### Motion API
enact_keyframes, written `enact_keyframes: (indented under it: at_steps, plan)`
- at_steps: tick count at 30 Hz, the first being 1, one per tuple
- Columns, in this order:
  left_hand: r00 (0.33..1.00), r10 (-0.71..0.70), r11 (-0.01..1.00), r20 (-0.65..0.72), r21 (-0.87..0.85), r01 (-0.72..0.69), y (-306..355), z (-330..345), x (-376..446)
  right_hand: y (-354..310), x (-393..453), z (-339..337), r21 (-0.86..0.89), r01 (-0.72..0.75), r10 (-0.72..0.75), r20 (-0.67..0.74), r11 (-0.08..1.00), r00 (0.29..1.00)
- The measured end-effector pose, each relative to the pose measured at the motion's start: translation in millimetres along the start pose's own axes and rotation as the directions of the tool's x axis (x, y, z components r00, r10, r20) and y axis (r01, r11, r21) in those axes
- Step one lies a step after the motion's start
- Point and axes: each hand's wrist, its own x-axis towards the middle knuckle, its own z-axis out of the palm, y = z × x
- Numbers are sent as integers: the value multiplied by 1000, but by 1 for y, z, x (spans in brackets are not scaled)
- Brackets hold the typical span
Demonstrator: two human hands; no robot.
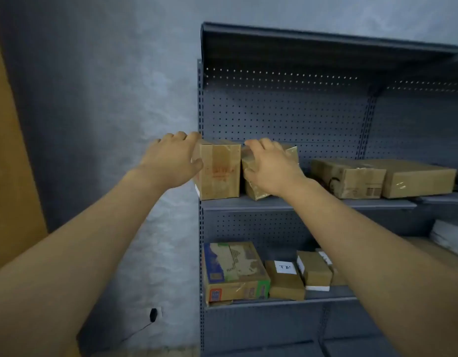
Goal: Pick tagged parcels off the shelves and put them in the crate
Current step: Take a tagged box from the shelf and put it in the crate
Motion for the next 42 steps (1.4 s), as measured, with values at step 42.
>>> enact_keyframes:
  at_steps: [42]
  plan:
    - [687,-413,88,599,-724,684,-95,56,105,-25,178,95,739,-5,-236,221,674,946]
